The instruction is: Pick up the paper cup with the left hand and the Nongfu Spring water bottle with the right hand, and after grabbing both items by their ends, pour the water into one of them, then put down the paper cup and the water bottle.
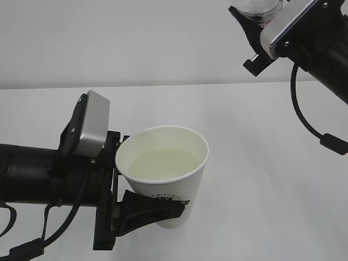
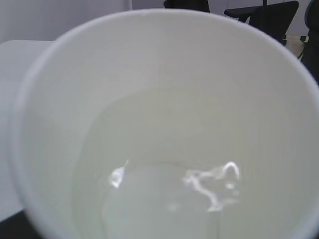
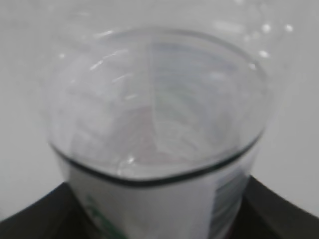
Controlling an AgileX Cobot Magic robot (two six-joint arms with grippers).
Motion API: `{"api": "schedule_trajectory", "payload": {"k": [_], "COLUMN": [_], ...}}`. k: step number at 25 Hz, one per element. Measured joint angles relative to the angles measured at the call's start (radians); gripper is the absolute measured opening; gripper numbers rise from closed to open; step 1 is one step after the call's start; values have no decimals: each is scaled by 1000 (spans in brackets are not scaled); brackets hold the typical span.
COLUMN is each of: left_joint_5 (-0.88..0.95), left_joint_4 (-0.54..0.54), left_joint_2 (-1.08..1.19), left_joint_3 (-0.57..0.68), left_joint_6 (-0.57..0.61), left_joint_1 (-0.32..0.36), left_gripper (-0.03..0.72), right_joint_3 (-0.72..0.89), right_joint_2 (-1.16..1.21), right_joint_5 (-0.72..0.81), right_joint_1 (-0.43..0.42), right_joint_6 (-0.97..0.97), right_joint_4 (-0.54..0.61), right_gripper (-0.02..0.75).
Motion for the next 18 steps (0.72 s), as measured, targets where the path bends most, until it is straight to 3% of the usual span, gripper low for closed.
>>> {"api": "schedule_trajectory", "payload": {"k": [18], "left_joint_5": [0], "left_joint_4": [0], "left_joint_2": [0], "left_joint_3": [0], "left_joint_6": [0], "left_joint_1": [0], "left_gripper": [528], "right_joint_3": [0], "right_joint_2": [0], "right_joint_5": [22], "right_joint_1": [0], "right_joint_6": [161], "right_joint_4": [18], "right_gripper": [470]}}
